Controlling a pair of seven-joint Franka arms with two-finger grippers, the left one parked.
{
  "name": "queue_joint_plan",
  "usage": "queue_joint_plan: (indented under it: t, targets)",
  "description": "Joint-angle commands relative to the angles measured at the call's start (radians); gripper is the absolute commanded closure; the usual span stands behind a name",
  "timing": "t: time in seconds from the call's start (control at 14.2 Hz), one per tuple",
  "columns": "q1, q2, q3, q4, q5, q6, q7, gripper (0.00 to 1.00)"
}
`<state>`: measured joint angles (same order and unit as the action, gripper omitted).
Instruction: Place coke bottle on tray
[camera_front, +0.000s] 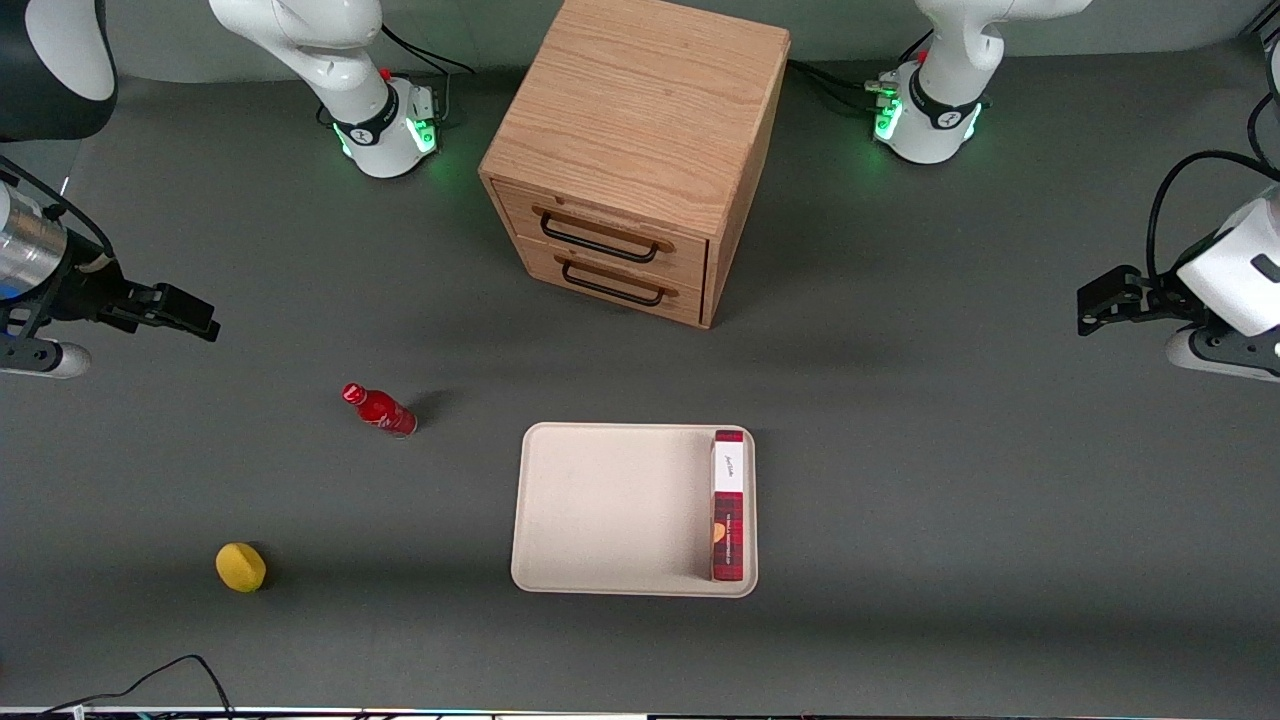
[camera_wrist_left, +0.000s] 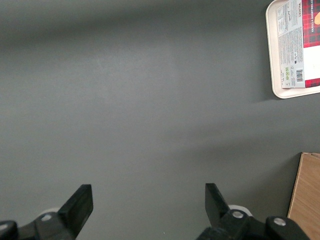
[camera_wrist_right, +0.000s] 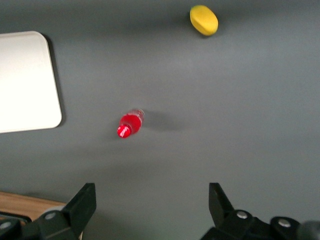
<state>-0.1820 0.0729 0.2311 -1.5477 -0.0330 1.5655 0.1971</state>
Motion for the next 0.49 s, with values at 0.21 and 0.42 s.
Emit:
queue_joint_plan:
  t: [0.21, 0.42]
  targets:
    - [-0.008, 0.033, 0.013, 0.112, 0.016, -0.094, 0.002, 0.00]
    - [0.002, 0.048, 0.011, 0.120, 0.016, -0.094, 0.002, 0.00]
